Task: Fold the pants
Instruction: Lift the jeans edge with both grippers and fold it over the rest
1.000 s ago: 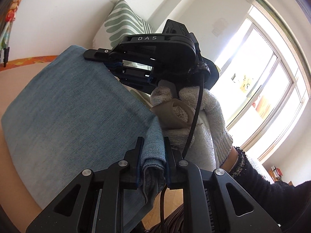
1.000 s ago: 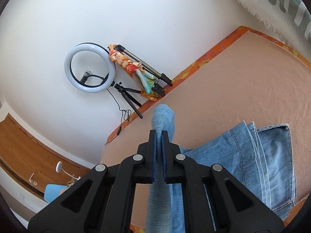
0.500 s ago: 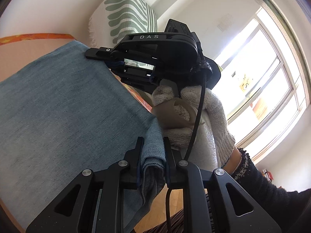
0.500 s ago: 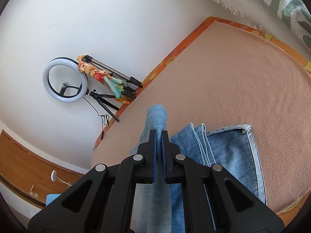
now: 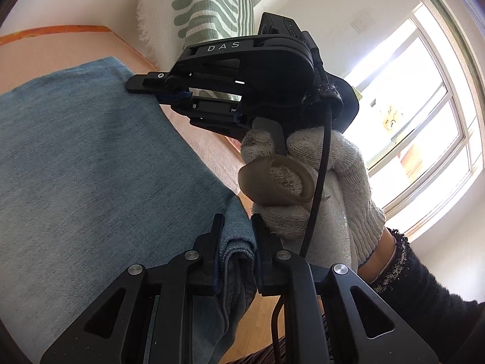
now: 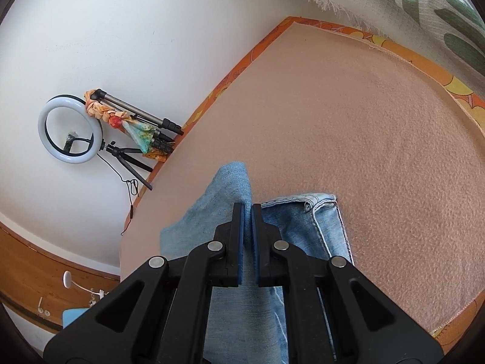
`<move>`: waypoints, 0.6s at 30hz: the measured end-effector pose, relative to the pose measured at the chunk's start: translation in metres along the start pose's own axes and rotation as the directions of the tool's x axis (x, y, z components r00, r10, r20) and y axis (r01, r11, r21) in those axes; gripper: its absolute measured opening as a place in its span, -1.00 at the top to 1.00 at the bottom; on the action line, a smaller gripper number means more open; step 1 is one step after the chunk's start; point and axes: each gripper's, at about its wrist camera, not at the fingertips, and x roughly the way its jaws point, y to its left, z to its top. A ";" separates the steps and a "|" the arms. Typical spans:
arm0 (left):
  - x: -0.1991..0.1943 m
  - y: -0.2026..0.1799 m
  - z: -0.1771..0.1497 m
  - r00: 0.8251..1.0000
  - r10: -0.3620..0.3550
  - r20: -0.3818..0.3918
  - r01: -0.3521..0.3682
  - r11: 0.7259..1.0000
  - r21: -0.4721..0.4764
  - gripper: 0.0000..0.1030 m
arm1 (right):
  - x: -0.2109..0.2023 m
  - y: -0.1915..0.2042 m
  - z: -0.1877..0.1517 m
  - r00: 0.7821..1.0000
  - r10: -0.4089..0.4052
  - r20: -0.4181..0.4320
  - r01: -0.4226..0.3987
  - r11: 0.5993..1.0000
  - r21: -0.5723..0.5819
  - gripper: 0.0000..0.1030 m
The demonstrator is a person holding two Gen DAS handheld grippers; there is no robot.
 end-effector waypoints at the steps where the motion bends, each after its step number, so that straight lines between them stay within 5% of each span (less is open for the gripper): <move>1: 0.003 0.000 -0.001 1.000 0.005 -0.009 -0.005 1.000 0.003 0.74 | 0.002 -0.003 -0.001 1.000 -0.005 -0.007 0.005 1.000 0.000 0.90; 9: 0.021 -0.009 -0.006 0.995 0.073 -0.067 -0.071 0.997 0.031 0.72 | -0.028 -0.002 -0.001 0.998 -0.051 0.037 0.052 0.998 -0.022 0.84; 18: 0.037 -0.046 -0.022 0.983 0.166 -0.076 -0.153 0.976 0.153 0.33 | -0.054 -0.002 -0.001 0.995 -0.043 0.087 0.042 0.999 0.007 0.83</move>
